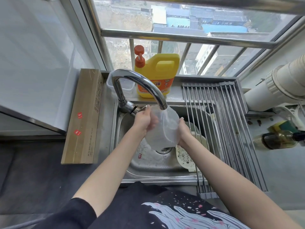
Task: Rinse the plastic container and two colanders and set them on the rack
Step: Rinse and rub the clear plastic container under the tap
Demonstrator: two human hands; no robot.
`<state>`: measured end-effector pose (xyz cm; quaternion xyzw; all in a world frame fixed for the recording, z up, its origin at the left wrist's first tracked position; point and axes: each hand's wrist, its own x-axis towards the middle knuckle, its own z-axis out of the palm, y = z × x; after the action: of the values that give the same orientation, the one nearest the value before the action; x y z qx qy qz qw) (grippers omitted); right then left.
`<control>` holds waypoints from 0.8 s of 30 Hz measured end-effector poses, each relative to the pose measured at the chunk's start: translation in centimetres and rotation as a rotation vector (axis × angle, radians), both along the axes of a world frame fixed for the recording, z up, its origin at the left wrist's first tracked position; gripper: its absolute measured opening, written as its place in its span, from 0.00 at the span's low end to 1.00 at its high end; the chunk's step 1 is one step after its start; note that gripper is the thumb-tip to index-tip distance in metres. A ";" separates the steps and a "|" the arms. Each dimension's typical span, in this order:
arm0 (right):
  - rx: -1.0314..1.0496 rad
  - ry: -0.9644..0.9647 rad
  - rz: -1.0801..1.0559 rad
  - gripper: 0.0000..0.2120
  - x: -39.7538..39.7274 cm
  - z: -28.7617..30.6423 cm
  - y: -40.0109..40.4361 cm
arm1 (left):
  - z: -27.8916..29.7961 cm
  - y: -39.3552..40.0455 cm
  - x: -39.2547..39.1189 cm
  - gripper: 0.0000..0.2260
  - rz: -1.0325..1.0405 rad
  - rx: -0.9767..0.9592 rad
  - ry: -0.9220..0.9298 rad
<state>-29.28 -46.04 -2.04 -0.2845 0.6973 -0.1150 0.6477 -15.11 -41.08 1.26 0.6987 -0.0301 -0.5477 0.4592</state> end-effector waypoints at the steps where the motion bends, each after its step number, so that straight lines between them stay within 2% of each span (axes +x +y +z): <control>1: -0.053 -0.014 0.035 0.26 -0.1 0.2 0.1 | -0.3 0.9 -0.2 0.17 0.031 -0.003 -0.012; 4: -0.219 0.008 0.175 0.23 -0.3 0.6 0.0 | -1.5 3.5 -0.7 0.17 0.218 0.024 0.116; 8: -0.415 -0.083 0.323 0.16 0.7 2.2 0.4 | -3.1 5.6 -0.4 0.18 0.412 0.109 0.349; 15: -0.516 -0.221 0.399 0.24 1.4 3.3 1.4 | -2.9 5.7 -0.5 0.14 0.456 0.171 0.542; 19: -0.539 -0.264 0.357 0.27 -0.7 3.0 1.8 | -2.4 4.7 -0.7 0.12 0.516 0.227 0.620; 24: -0.465 -0.299 0.642 0.34 -4.0 3.1 2.5 | -1.7 3.7 0.6 0.16 0.810 0.174 0.719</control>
<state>-33.26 -43.56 1.05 -0.6061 0.4273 -0.1016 0.6631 -14.52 -37.39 -0.42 0.4588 0.4457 -0.5317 0.5552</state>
